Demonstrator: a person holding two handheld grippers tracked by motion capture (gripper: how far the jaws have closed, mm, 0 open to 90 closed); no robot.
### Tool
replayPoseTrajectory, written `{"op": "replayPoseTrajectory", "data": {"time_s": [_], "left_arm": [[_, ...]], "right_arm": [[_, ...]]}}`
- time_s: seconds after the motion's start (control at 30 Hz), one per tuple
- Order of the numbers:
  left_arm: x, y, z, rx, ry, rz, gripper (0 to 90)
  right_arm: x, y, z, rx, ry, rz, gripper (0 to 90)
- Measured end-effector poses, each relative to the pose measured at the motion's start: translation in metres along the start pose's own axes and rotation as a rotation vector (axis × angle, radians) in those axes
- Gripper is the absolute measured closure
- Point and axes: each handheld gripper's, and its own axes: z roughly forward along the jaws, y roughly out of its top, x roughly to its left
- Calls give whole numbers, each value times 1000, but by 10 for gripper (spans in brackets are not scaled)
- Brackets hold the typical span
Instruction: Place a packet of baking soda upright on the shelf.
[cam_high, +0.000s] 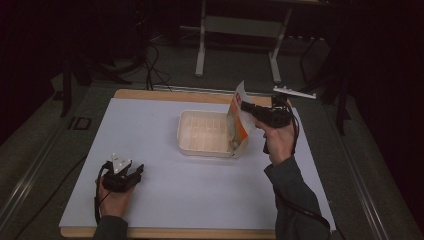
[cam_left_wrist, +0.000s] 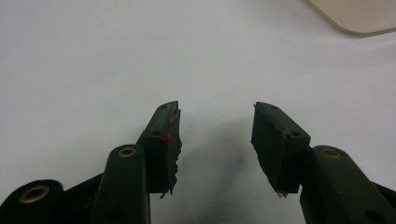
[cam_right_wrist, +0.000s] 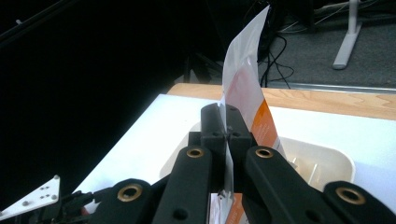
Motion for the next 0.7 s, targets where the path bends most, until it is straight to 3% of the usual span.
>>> {"op": "replayPoseTrajectory", "data": {"time_s": [0.7], "left_arm": [[0, 0, 0, -2, -4, -6, 514]], "right_arm": [[-11, 5, 19, -43, -35, -9, 900]]}}
